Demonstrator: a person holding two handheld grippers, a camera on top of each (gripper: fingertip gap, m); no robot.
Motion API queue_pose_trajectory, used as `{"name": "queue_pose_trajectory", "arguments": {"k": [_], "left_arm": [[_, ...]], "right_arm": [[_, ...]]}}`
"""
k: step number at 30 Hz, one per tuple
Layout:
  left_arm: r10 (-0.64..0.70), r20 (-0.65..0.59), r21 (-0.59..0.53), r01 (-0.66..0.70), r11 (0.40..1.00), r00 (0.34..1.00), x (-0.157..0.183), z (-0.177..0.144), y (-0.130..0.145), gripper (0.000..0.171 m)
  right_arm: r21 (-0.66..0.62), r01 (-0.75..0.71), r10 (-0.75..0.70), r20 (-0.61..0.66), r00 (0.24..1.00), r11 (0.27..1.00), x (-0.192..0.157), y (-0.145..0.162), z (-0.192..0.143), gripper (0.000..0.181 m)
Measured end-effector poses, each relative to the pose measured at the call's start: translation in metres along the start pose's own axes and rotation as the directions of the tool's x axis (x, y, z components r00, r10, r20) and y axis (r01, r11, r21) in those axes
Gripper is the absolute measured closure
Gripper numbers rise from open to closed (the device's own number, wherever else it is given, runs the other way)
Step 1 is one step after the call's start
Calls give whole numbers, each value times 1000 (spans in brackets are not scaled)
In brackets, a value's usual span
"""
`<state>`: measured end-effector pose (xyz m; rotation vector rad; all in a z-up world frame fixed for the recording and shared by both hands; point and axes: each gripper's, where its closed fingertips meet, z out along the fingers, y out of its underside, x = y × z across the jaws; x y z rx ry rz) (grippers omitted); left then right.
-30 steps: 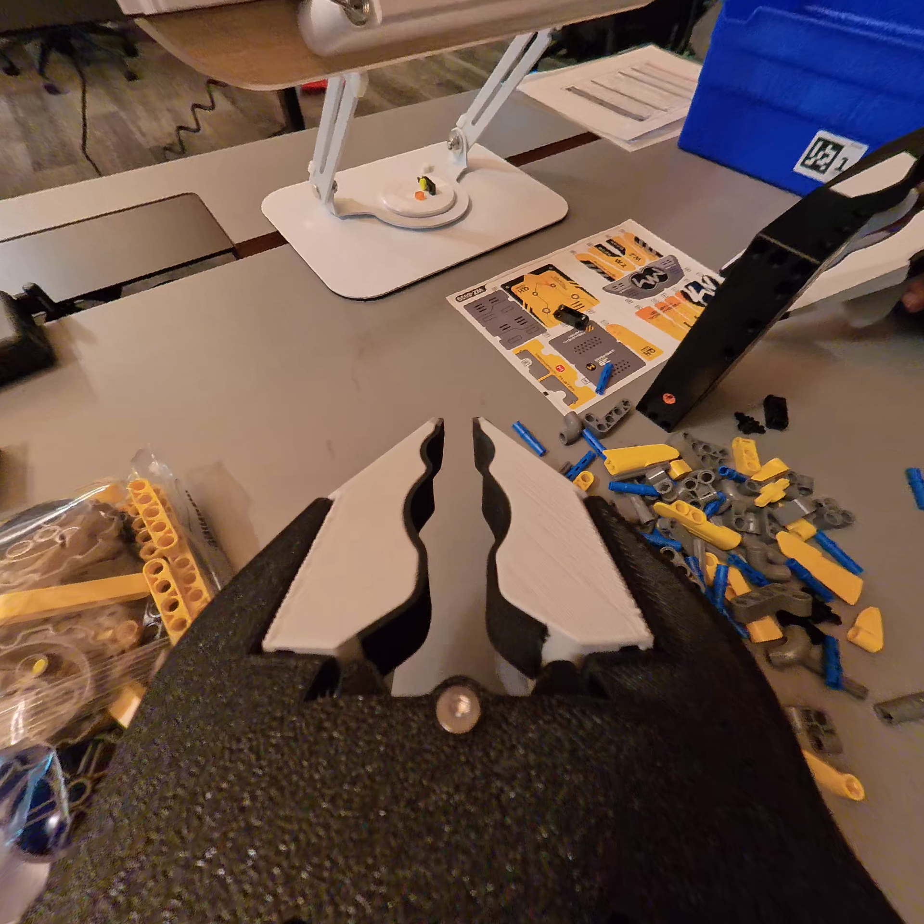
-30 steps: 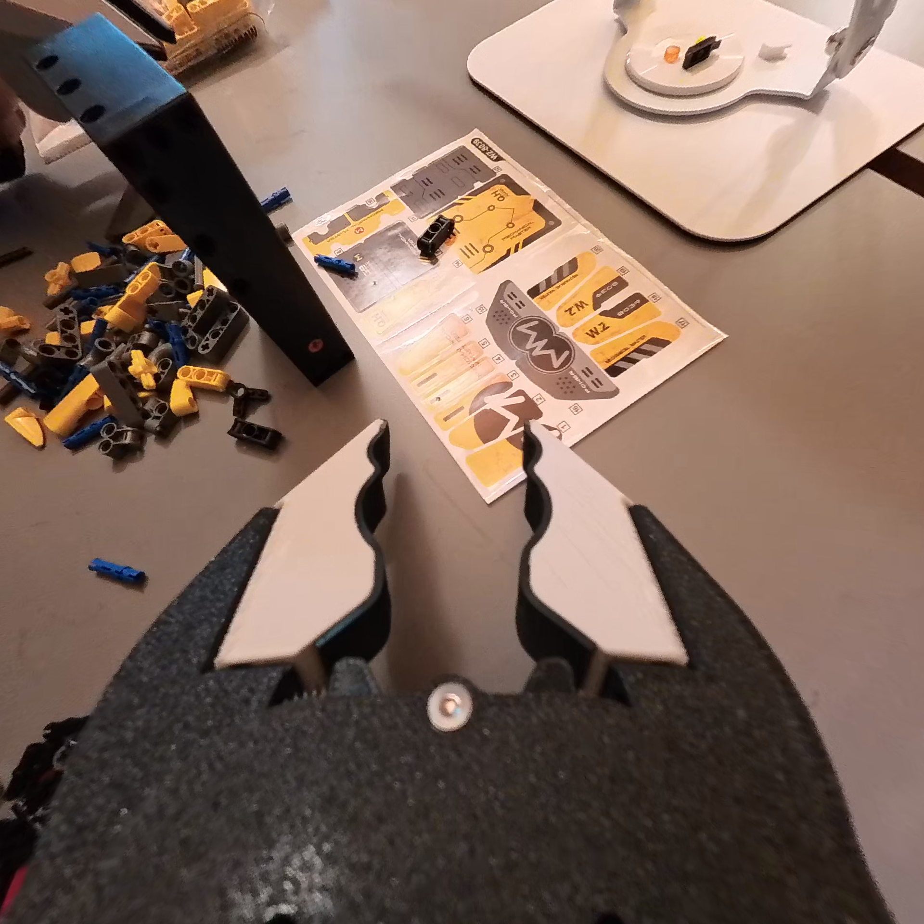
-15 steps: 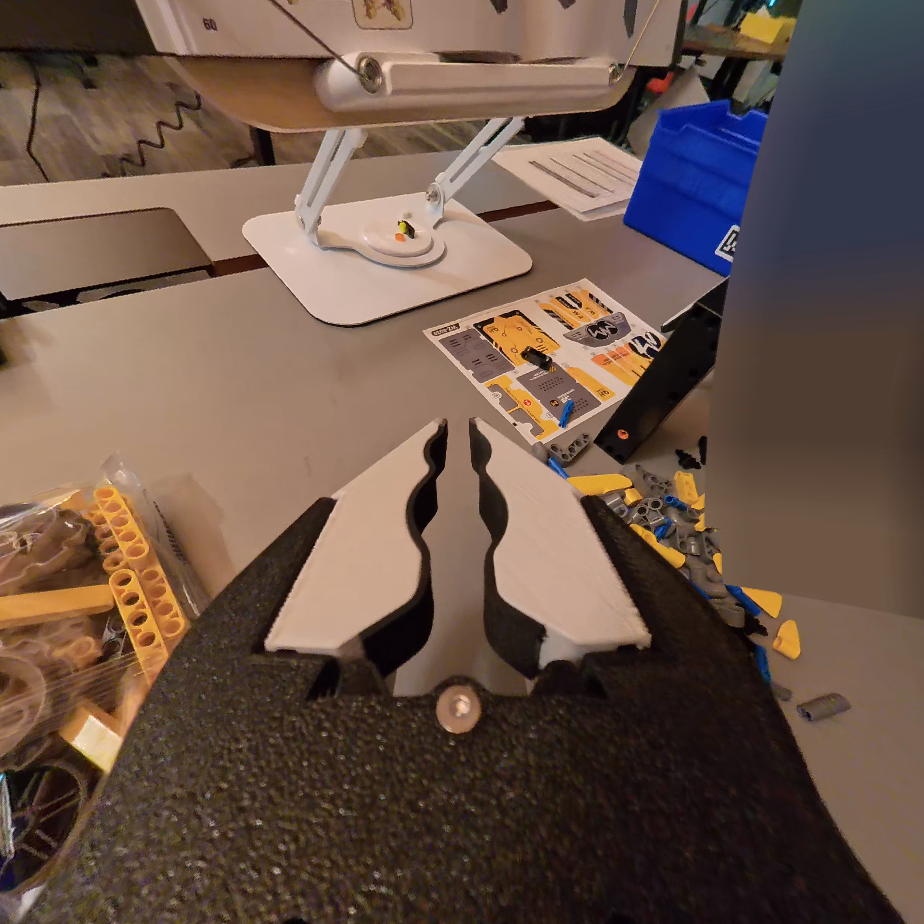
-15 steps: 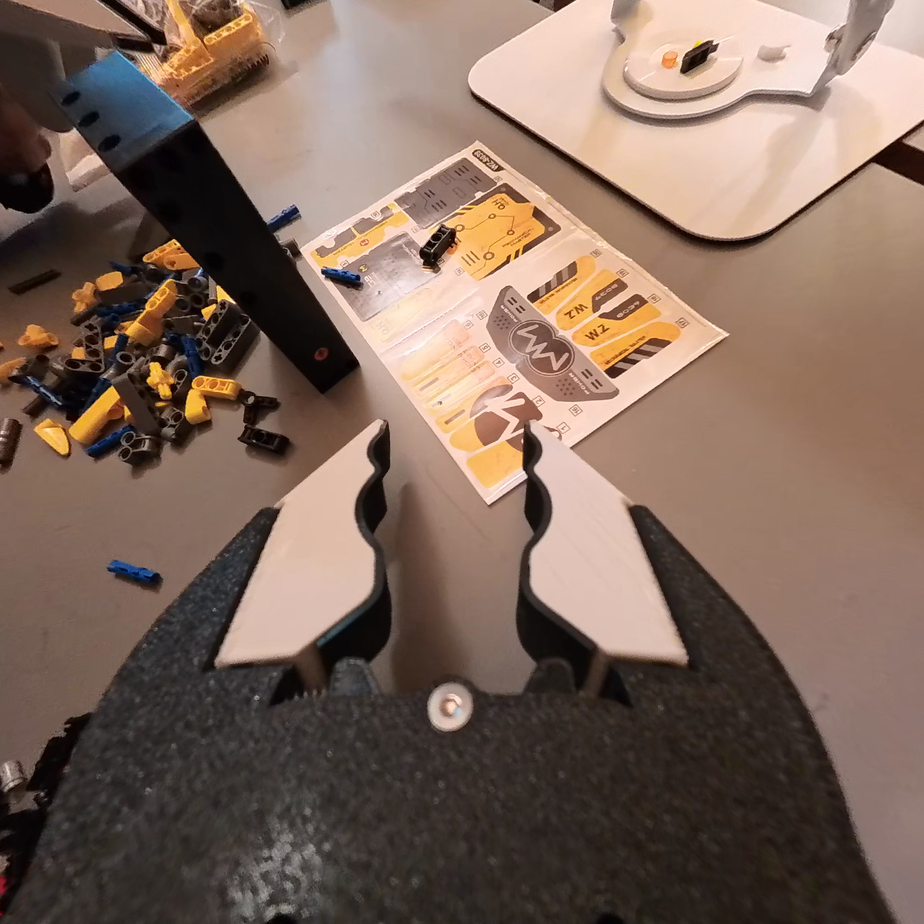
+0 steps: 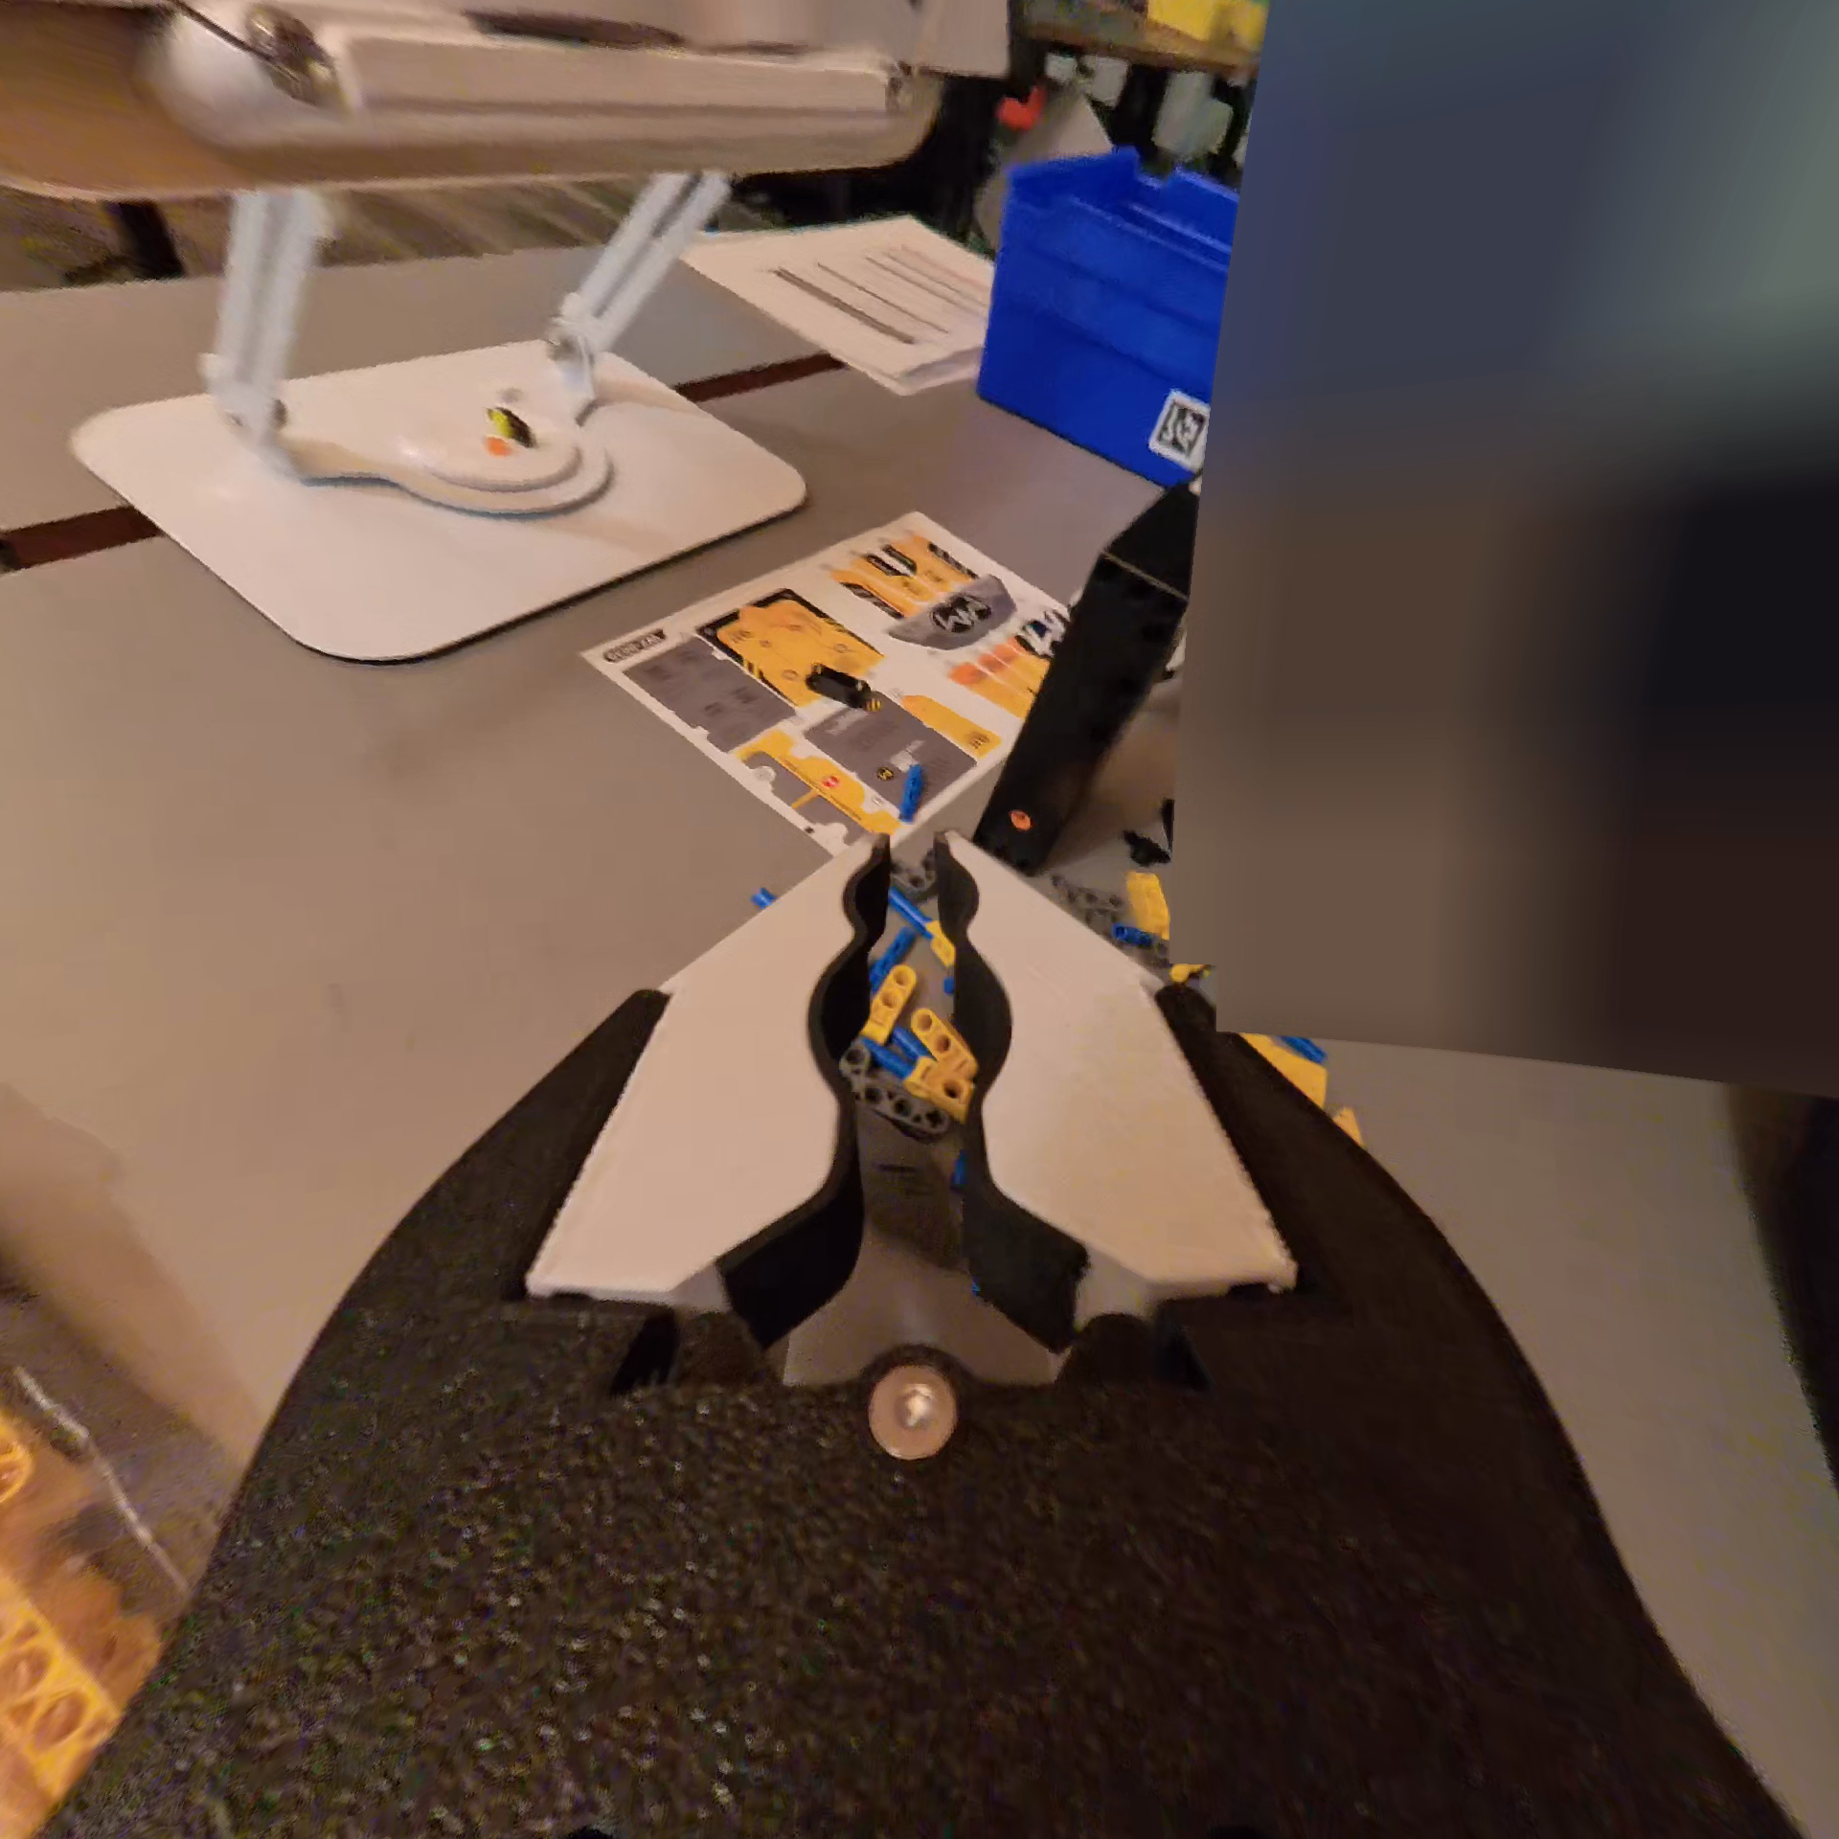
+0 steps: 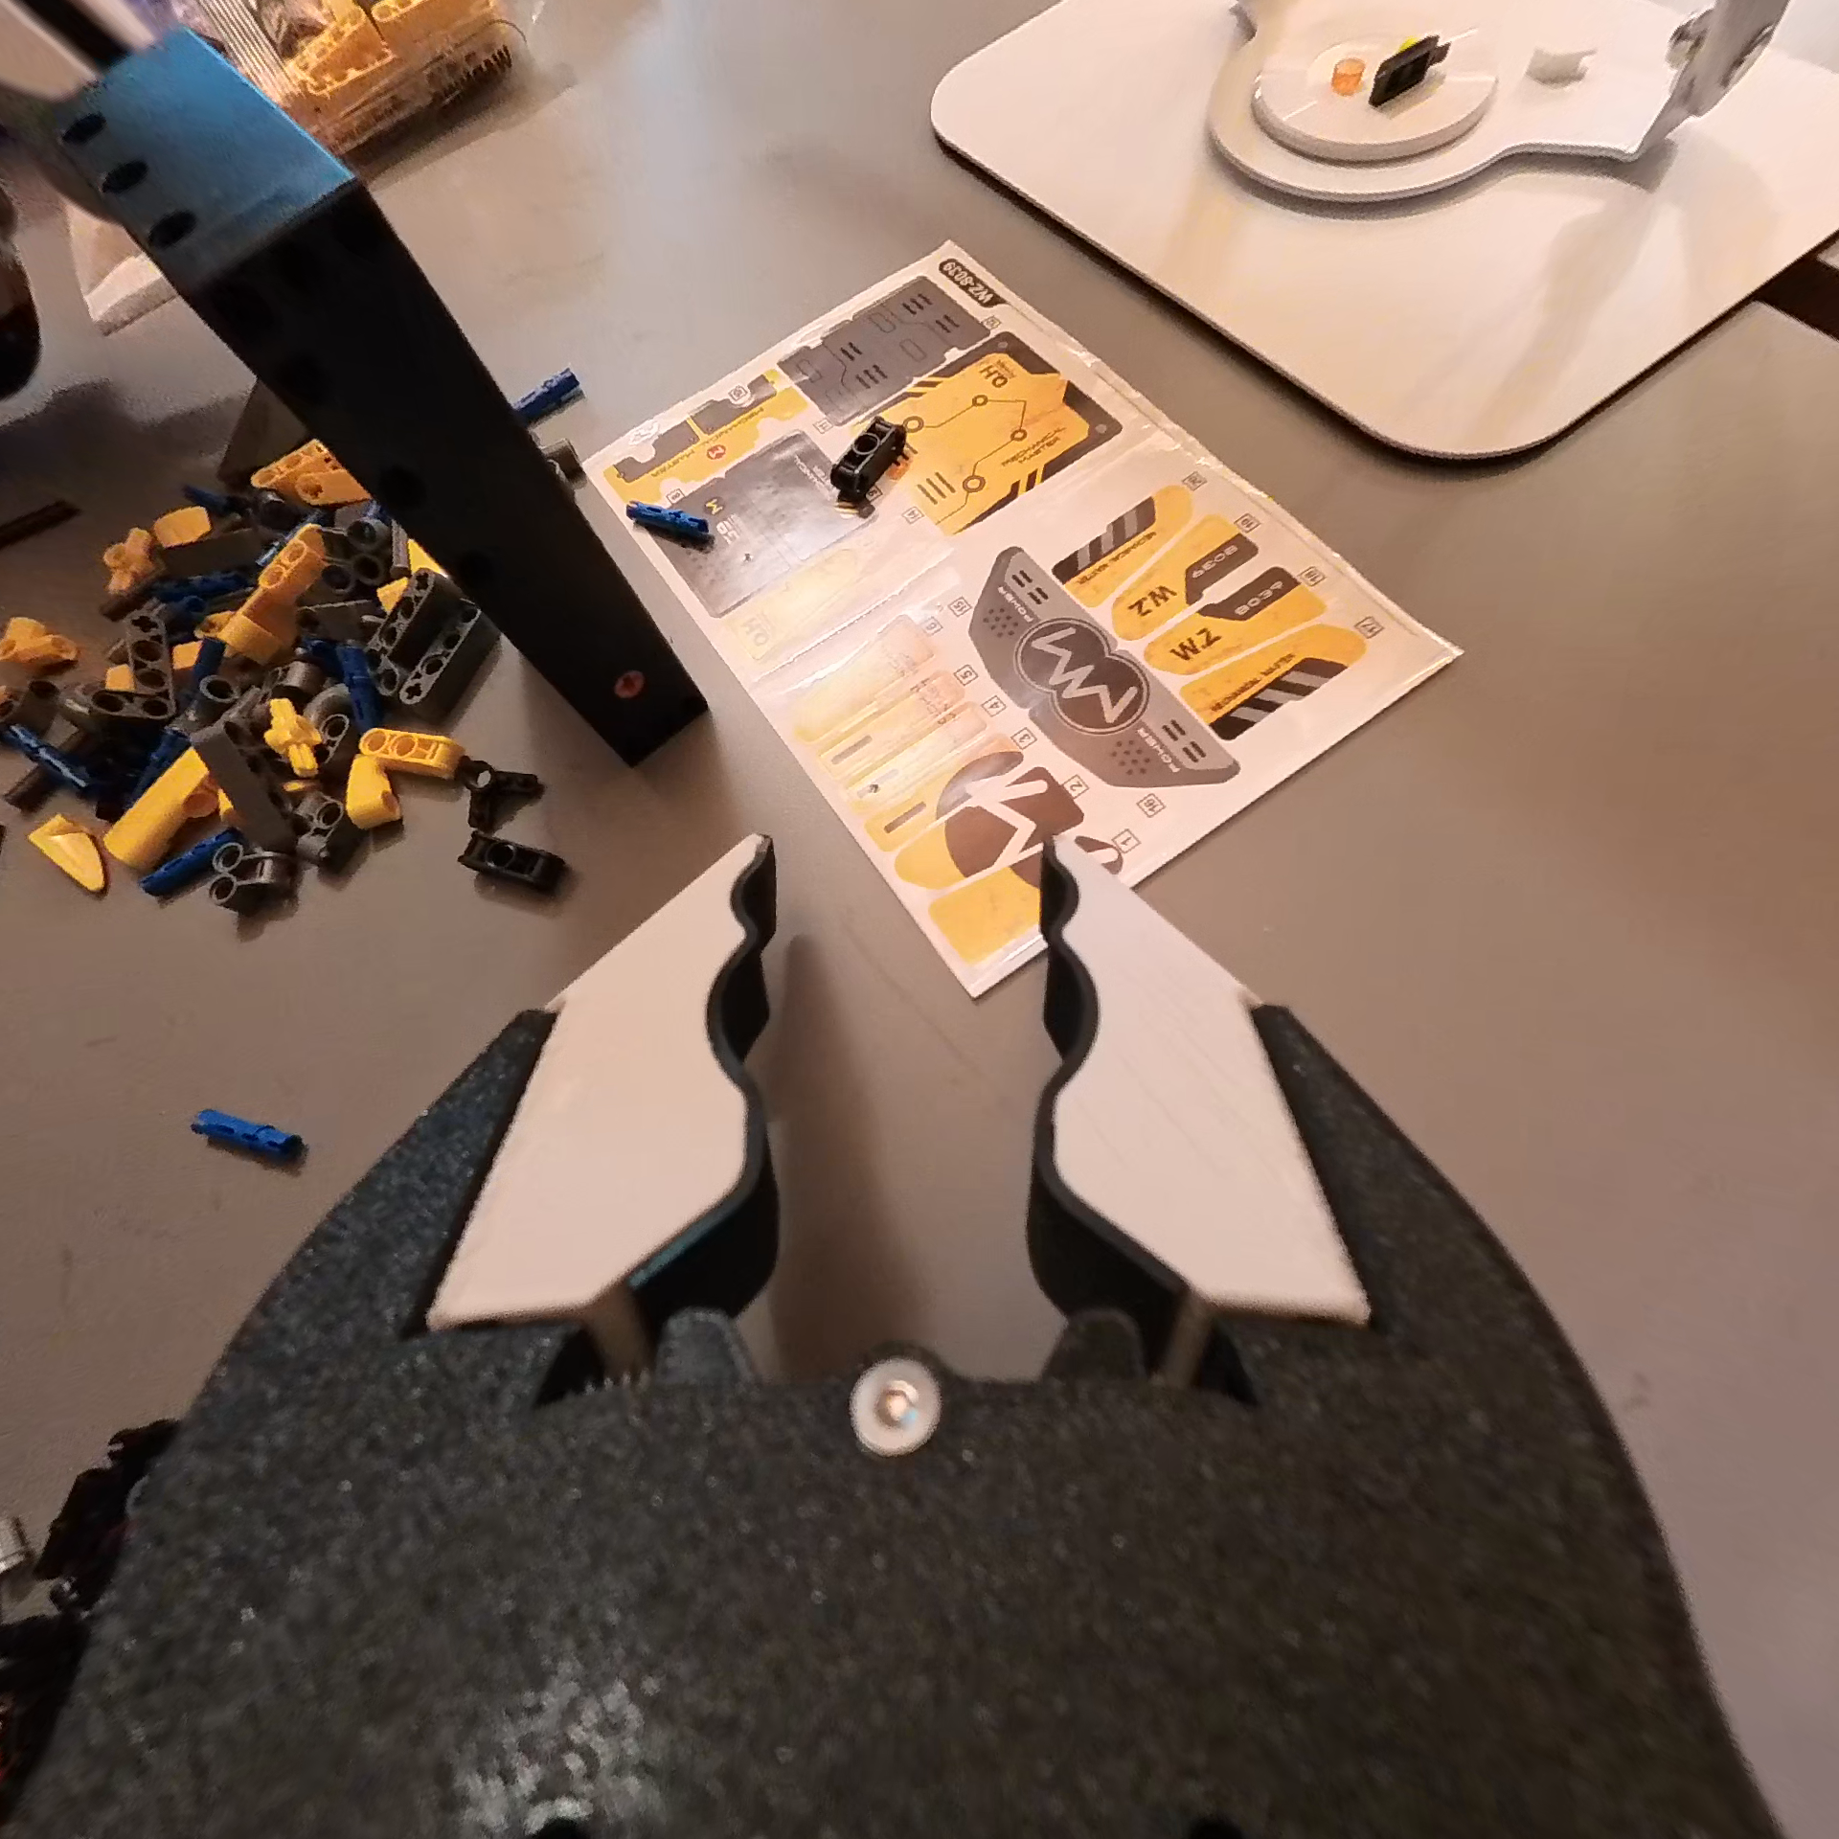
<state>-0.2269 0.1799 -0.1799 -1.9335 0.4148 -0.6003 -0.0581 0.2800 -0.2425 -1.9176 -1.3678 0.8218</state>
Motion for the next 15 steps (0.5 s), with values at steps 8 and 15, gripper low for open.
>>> {"name": "queue_pose_trajectory", "arguments": {"k": [8,15], "left_arm": [[62,56,-199,-49,979,996,-7,14,36,164],[74,69,-293,-50,955,995,-9,19,54,164]], "right_arm": [[-5,2,-2,1,1000,1000,0,1,0,128],[-15,8,-8,-3,1000,1000,0,2,2,128]]}}
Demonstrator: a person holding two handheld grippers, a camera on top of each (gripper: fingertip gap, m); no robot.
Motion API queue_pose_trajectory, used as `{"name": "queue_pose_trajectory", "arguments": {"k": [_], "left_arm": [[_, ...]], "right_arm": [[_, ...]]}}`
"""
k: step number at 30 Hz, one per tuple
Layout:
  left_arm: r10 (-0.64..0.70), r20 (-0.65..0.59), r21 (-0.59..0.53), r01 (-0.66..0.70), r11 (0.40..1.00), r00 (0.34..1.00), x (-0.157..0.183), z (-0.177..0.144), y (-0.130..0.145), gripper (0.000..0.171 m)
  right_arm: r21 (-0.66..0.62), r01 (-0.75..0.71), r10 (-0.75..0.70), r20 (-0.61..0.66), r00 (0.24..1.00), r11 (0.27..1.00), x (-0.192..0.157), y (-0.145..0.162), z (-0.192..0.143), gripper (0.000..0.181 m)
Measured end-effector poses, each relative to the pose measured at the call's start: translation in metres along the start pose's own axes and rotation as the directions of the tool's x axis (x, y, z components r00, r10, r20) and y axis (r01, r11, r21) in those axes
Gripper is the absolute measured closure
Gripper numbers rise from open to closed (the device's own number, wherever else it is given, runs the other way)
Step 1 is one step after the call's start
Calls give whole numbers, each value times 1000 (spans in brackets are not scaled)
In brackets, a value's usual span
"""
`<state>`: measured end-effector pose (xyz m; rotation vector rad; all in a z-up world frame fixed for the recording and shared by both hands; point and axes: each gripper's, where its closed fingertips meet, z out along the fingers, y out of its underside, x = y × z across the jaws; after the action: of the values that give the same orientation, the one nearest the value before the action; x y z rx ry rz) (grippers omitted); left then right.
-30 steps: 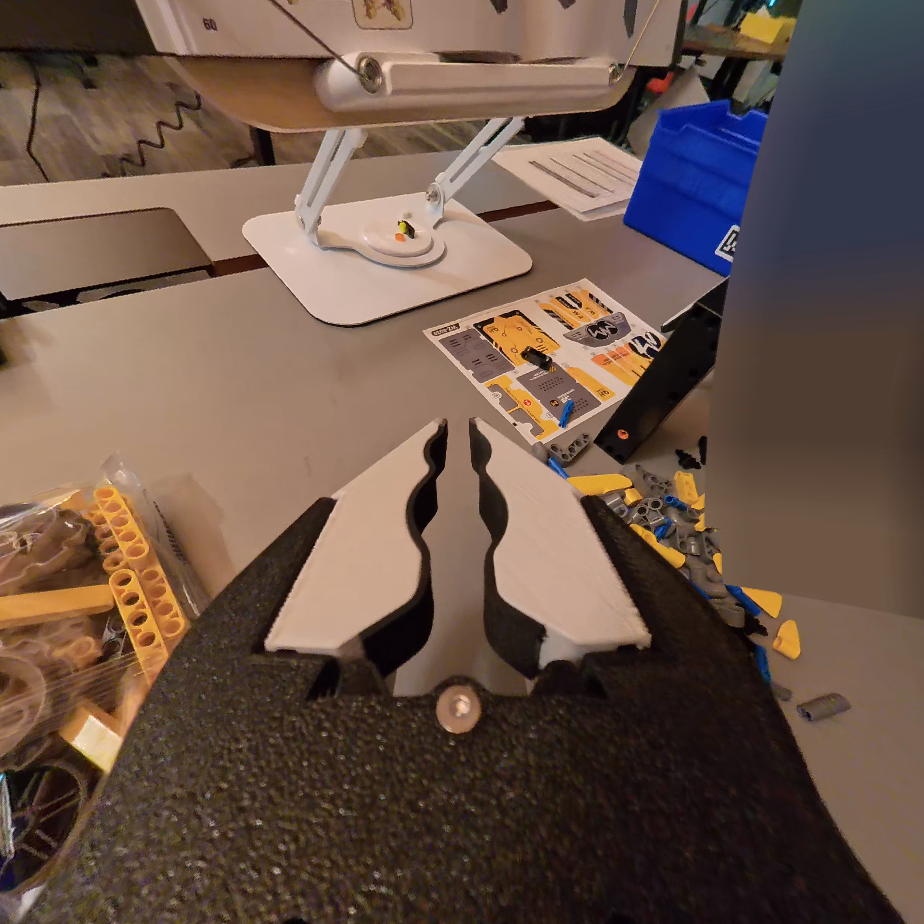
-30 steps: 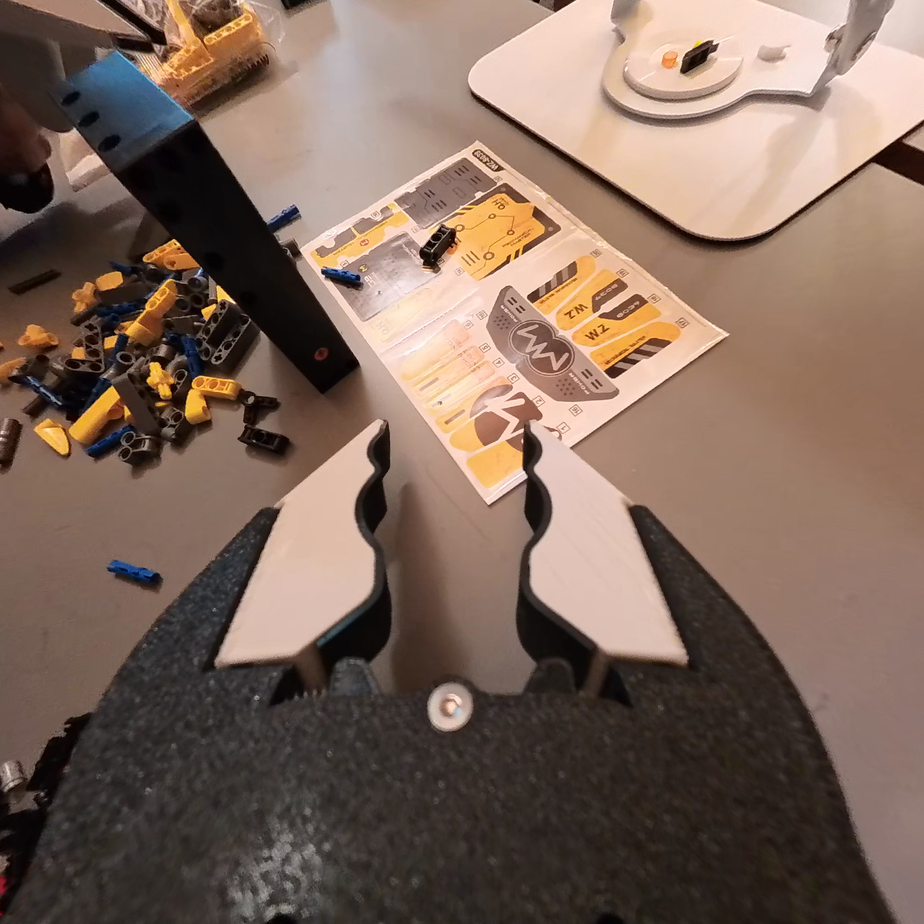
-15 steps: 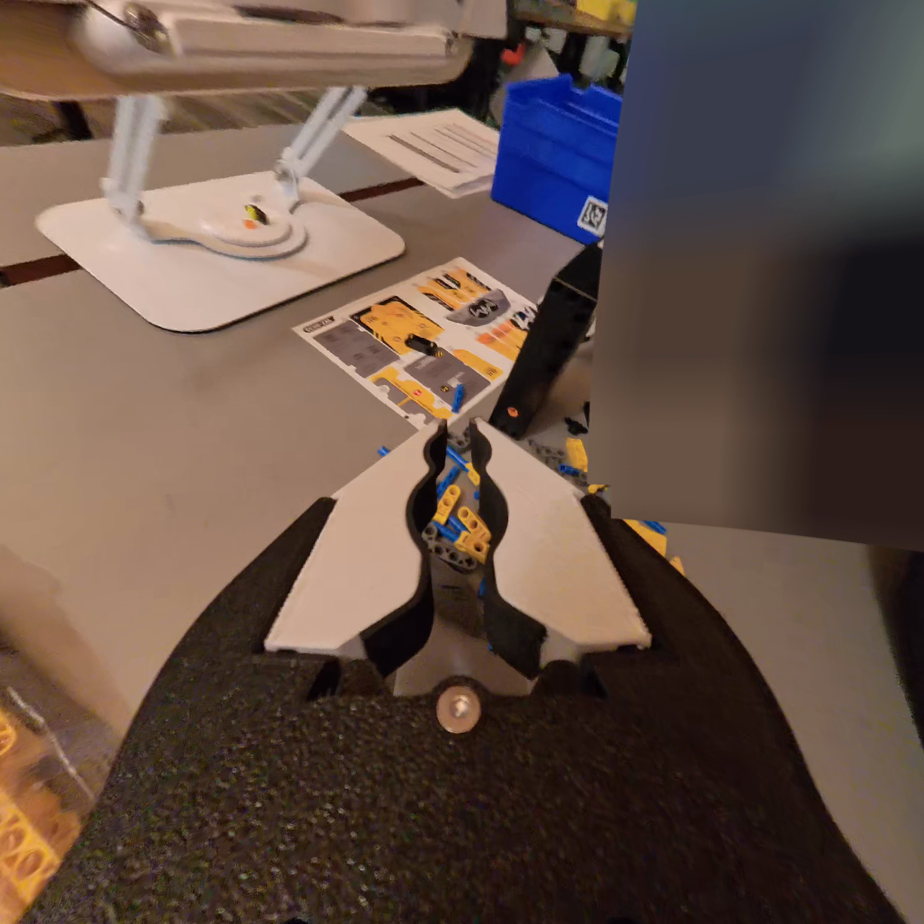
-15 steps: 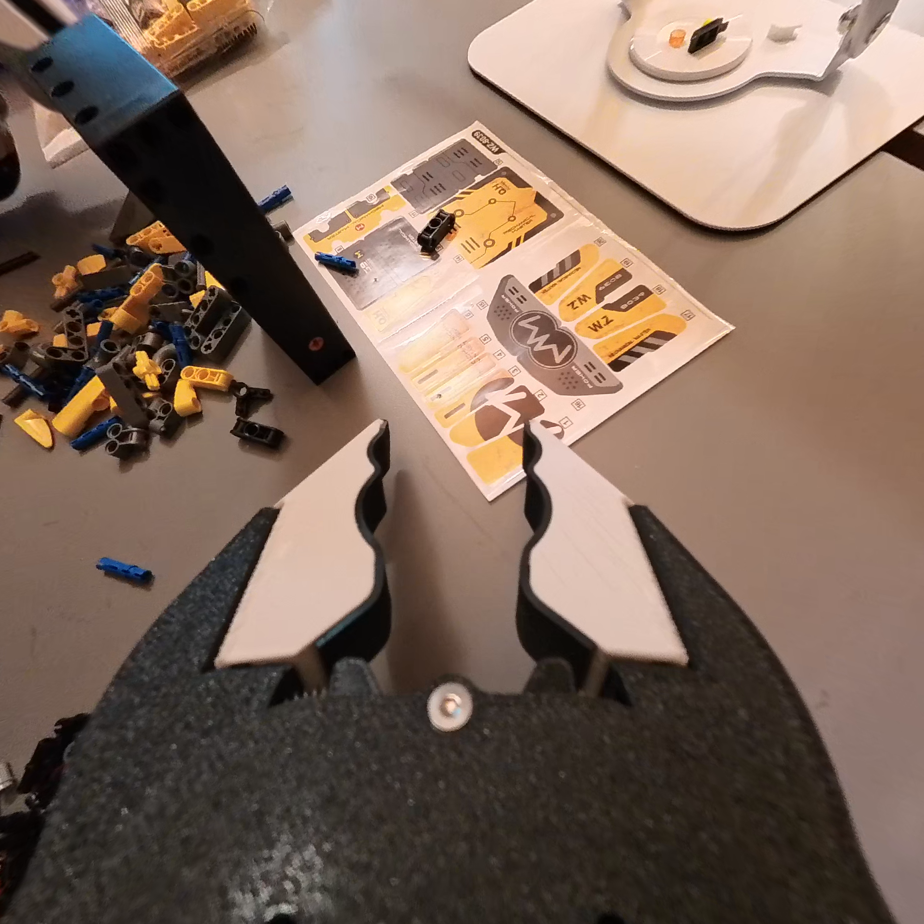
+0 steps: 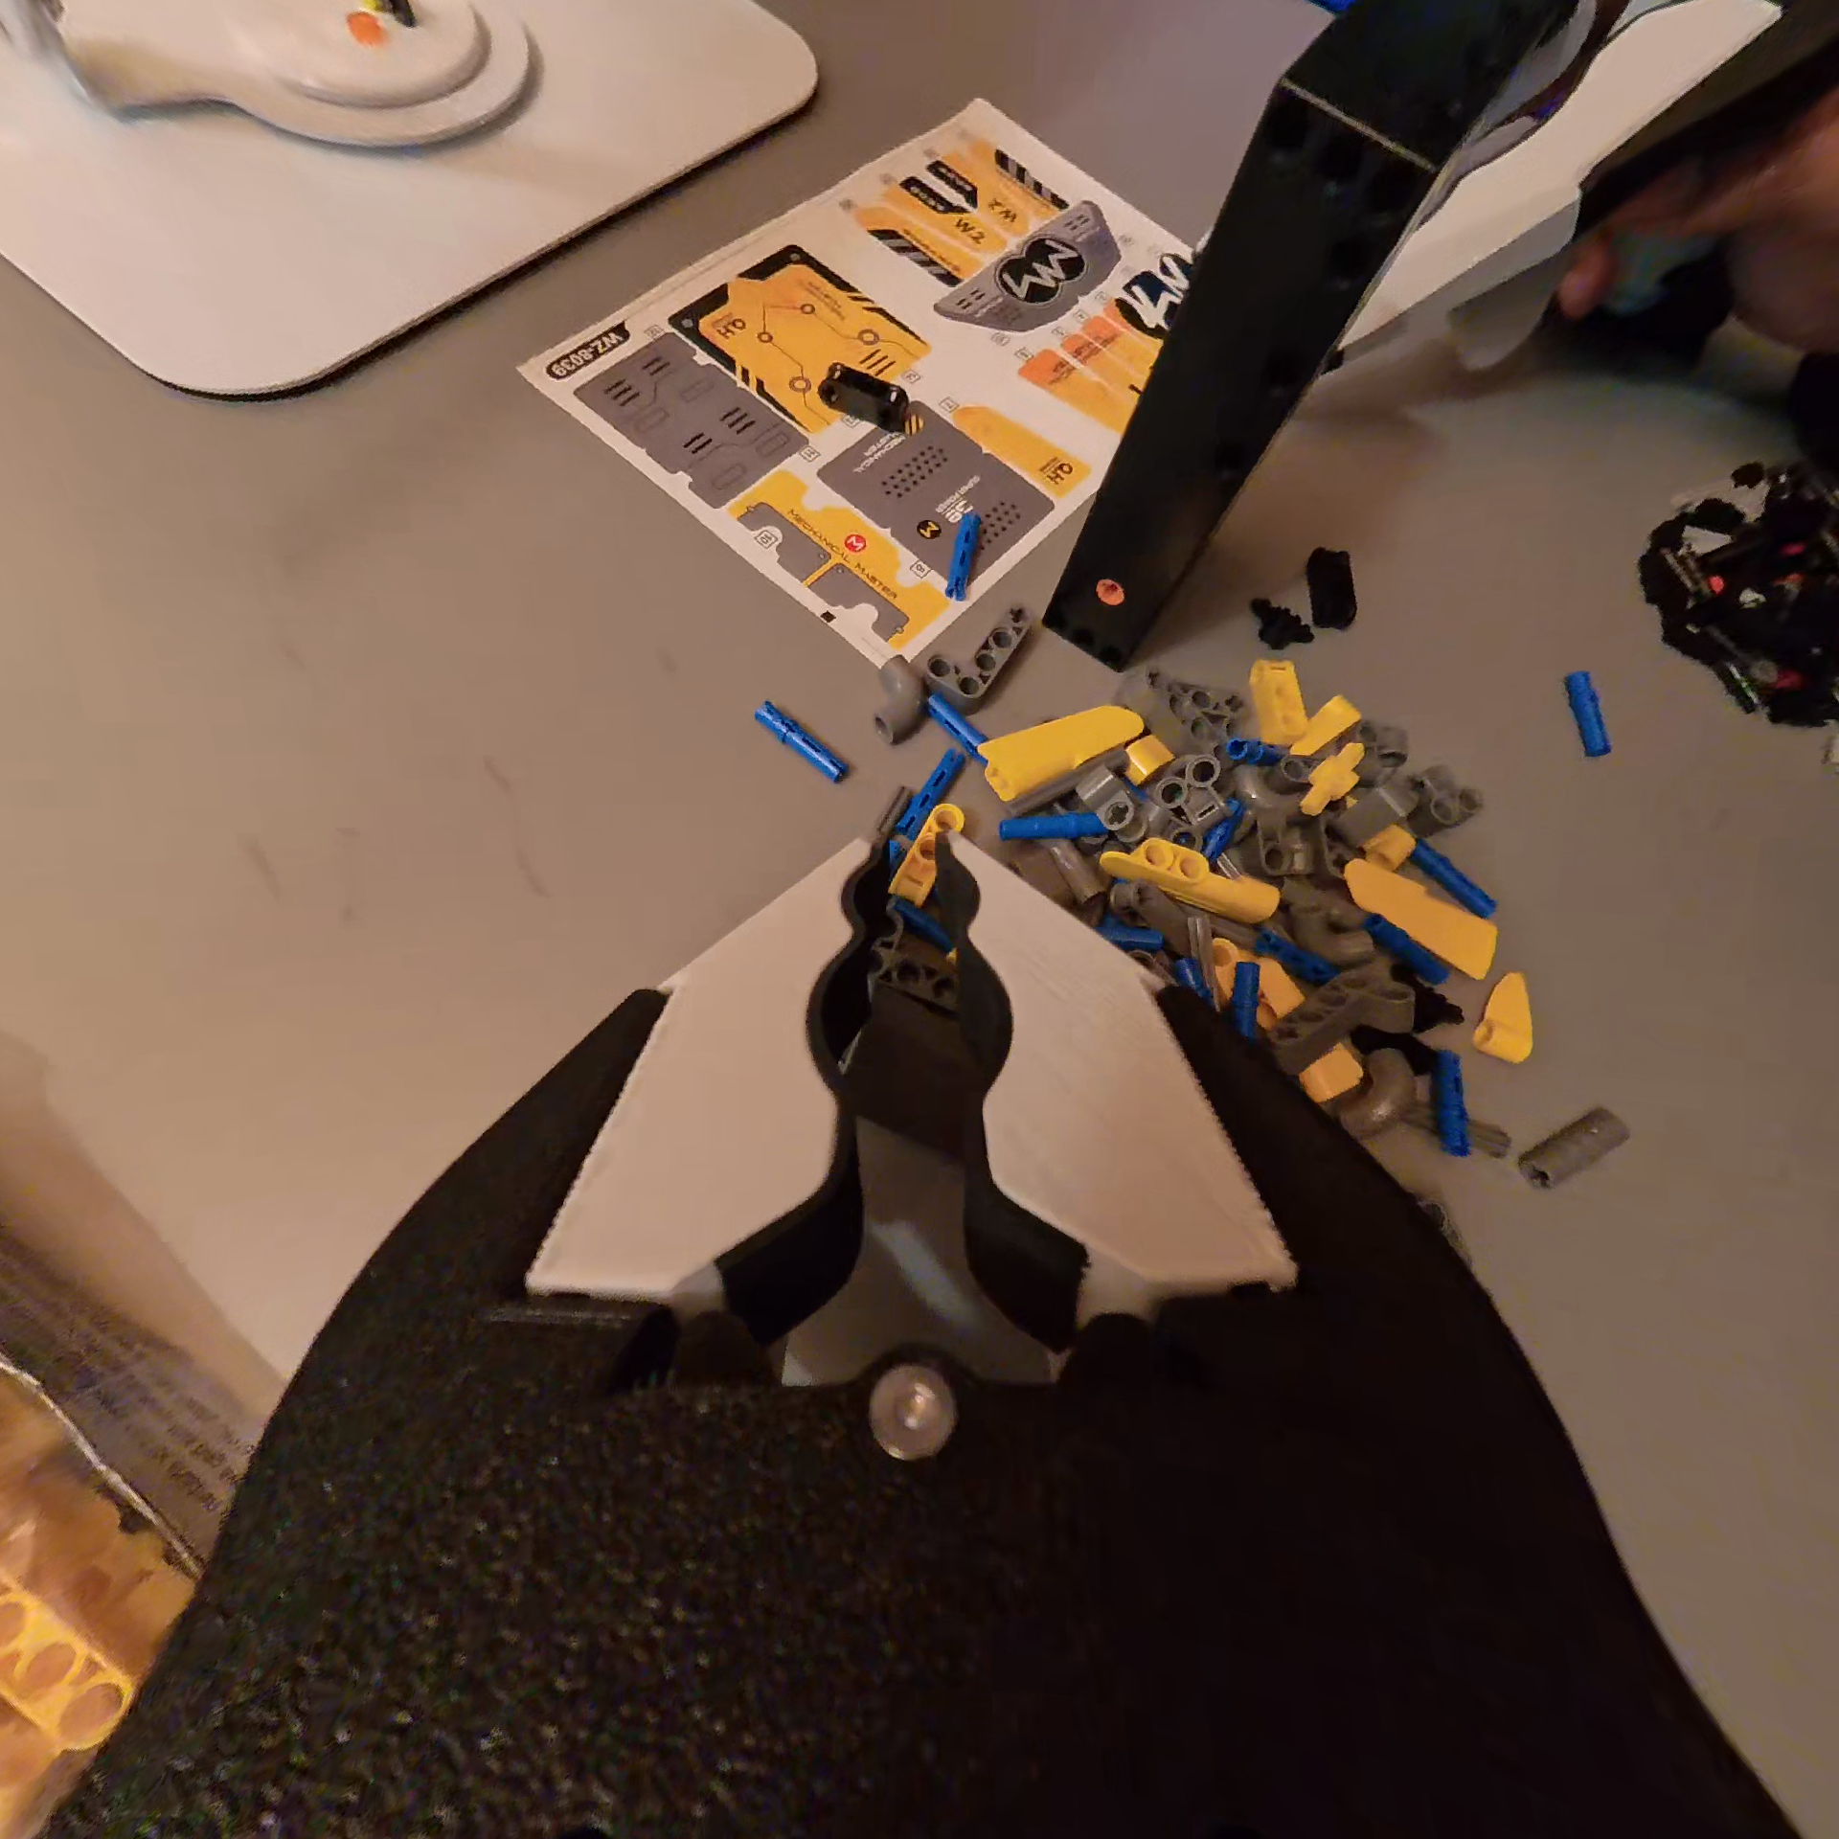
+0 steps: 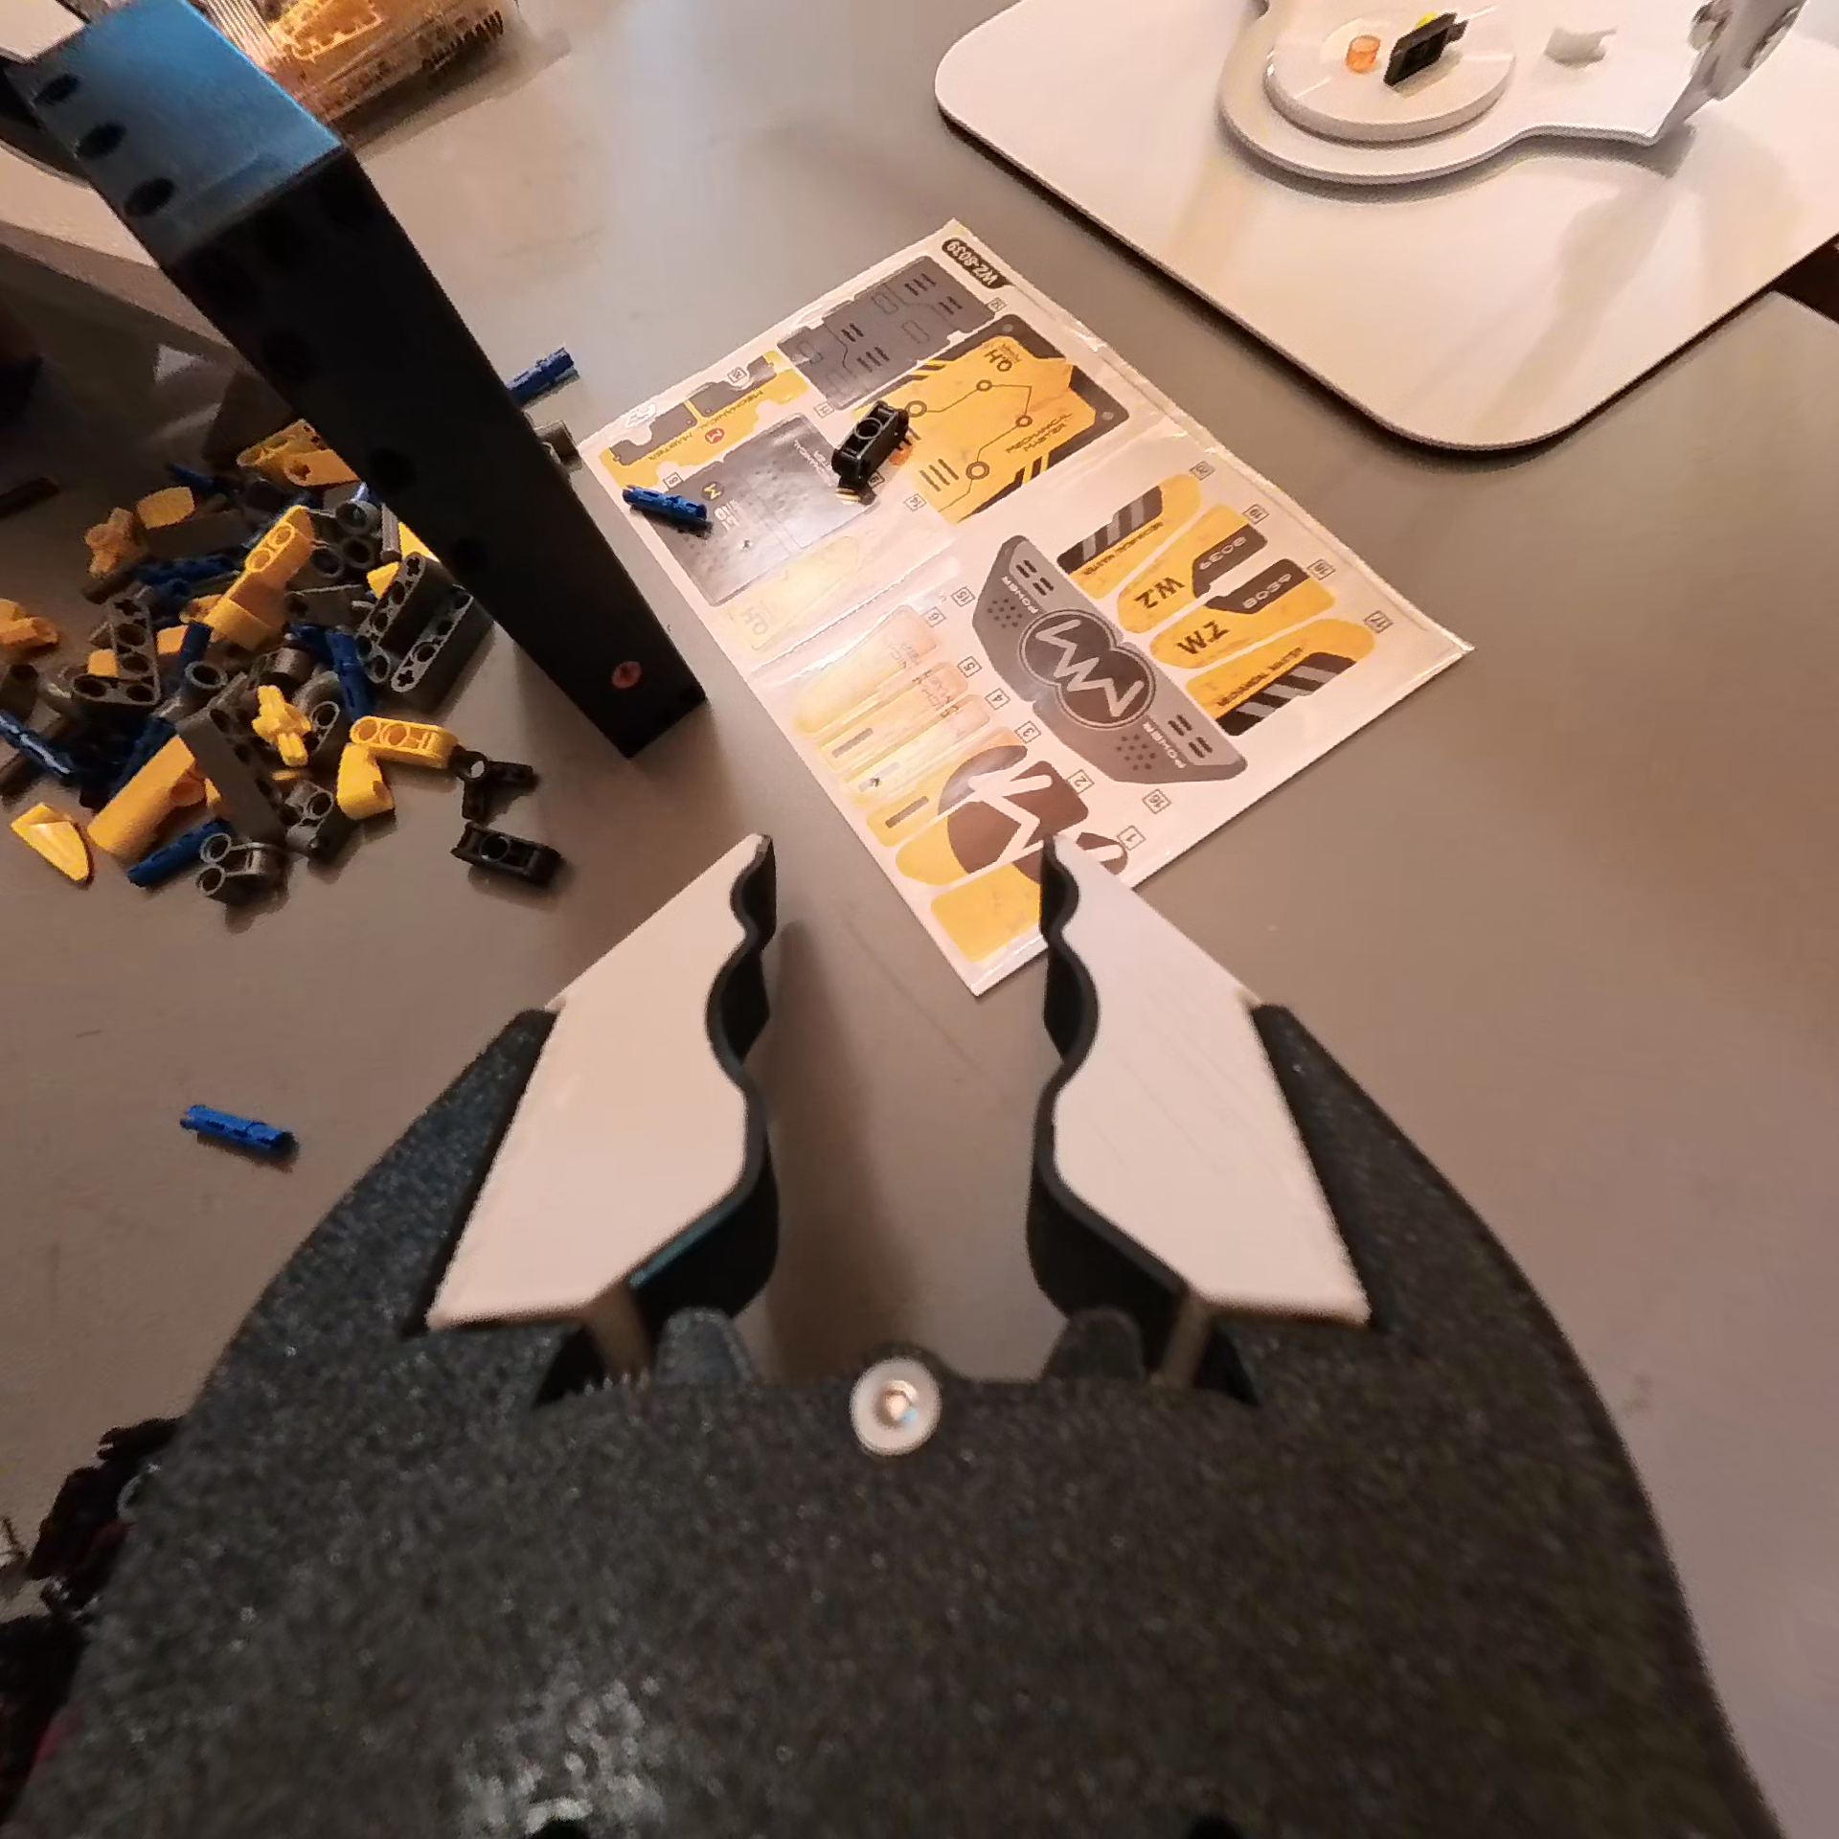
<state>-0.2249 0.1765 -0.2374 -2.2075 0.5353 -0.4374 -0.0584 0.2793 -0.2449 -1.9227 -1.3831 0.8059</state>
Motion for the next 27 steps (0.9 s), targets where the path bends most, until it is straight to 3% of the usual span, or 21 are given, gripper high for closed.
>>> {"name": "queue_pose_trajectory", "arguments": {"k": [10,27], "left_arm": [[69,20,-49,-68,996,997,5,5,6,163],[43,38,-60,-40,997,998,1,6,7,164]], "right_arm": [[3,-28,28,18,999,1000,0,0,-1,128],[-19,-10,10,11,1000,1000,-1,3,2,128]]}}
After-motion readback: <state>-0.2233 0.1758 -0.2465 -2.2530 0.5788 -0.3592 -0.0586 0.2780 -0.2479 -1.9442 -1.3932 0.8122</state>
